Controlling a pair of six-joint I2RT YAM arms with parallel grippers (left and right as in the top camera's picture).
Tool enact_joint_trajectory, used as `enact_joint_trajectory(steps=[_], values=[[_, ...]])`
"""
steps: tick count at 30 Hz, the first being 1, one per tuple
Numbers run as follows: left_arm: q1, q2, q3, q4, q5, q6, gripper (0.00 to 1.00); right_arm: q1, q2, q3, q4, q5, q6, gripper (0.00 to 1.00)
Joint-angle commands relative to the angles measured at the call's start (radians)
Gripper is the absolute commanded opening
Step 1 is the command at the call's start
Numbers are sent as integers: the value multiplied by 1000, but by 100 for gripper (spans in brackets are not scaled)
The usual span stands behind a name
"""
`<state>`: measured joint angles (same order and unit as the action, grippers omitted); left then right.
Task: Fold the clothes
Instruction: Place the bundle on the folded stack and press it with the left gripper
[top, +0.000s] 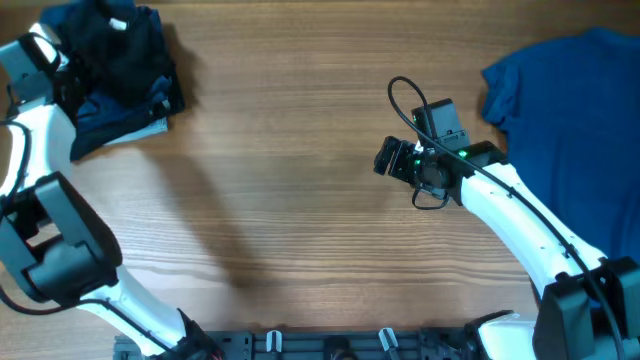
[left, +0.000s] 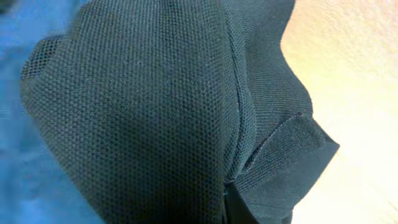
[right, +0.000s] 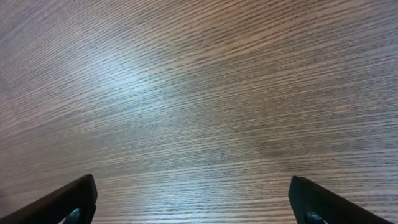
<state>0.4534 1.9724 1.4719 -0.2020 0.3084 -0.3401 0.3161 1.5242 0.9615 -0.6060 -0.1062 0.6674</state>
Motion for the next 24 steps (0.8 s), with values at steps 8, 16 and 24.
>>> enact_joint_trajectory(steps=[8,16,24], values=[[85,-9,21,-67,-113,22,33,-2,8,-4,-1,-33,-11,99],[88,-27,21,-185,-212,-96,100,-2,8,-4,-1,-55,-13,99],[62,-253,21,-184,-201,-84,33,-2,8,-4,24,-79,-60,99]])
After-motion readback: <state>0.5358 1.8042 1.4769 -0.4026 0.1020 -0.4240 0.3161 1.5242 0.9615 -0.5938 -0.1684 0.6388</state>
